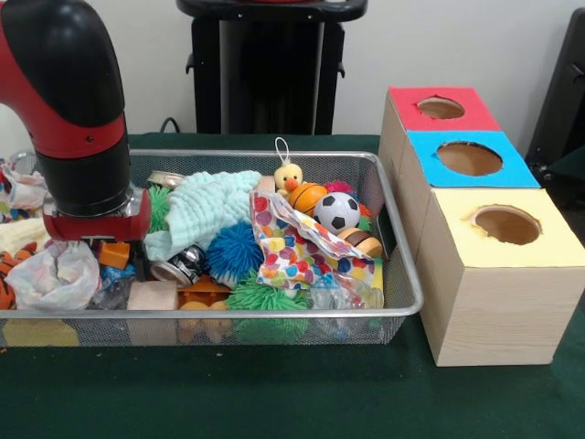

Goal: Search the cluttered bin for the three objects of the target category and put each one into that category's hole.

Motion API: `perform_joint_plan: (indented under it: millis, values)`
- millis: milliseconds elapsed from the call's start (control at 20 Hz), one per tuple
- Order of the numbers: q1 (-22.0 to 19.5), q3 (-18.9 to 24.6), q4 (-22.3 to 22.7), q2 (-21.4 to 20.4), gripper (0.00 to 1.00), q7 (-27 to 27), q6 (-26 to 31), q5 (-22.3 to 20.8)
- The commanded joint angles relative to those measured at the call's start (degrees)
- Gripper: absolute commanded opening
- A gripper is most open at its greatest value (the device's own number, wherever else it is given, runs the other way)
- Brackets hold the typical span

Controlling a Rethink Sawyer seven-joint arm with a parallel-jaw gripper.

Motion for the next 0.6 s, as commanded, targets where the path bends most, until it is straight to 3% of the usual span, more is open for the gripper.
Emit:
perform_joint_plan:
  millis: [50, 600]
  values:
    - [0.23, 0.05, 1.33, 3.58, 1.0, -4.92, -2.51, -2.93]
    - [-0.08, 0.34, 1.43, 4.16, 1.0, -5.04, -3.16, -2.95]
